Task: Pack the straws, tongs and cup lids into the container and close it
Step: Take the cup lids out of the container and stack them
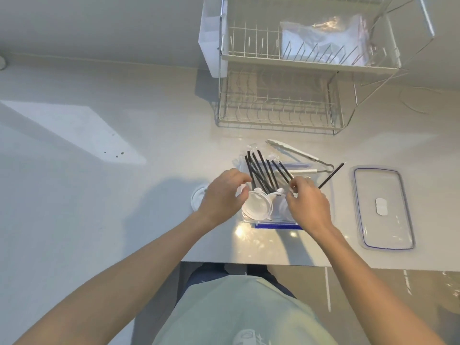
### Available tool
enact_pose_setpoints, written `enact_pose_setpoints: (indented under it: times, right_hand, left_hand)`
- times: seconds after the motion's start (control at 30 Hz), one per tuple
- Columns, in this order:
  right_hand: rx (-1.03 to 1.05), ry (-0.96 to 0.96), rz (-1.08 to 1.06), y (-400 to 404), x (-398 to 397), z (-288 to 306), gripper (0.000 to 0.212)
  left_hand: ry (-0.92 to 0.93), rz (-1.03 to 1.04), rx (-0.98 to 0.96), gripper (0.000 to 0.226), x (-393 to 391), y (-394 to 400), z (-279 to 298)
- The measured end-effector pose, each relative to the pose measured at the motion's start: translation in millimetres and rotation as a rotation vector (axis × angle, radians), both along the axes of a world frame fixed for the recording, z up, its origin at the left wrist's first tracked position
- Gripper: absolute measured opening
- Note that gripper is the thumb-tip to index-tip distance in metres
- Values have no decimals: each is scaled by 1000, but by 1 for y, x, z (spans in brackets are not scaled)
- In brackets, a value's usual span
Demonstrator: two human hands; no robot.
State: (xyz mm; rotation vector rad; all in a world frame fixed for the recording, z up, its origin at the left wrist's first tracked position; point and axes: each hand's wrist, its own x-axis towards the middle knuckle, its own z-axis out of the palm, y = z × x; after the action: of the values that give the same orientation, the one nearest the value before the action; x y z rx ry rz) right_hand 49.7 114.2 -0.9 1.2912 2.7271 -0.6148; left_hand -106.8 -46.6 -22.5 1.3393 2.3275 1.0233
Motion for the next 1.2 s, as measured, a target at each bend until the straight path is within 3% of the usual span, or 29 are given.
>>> enact_pose_setpoints:
  times: [0.13,0.23,0.33,0.5,0.6,0.77,0.97,1.2]
  right_hand:
    - [-8,-217,44,23,28,-13,34]
    - [-5,-217,85,30,35,-18,32]
    - [44,-181,126,36,40,-21,26]
    - [112,-93,184,46,50,-23,15]
    - [45,-26,259,52,54,-26,31]
    - [-16,-111,432,55,47,-28,38]
    - [-7,-143,474,57,39,-31,18]
    - [-114,-132,422,69,39,-17,31]
  left_hand:
    - [290,-327,-272,37,18,36,-7]
    - [491,-356,-477,35,27,43,-14]
    - [487,-345,-530,28,31,48,-17]
    - [270,-279,-404,20,26,51,-12]
    - [133,-208,-289,20,22,48,-2]
    - [-288,-26,-275,17,19,50,13]
    - [-824,248,-189,15,20,45,13]
    - [-950,367,-45,9,23,44,10]
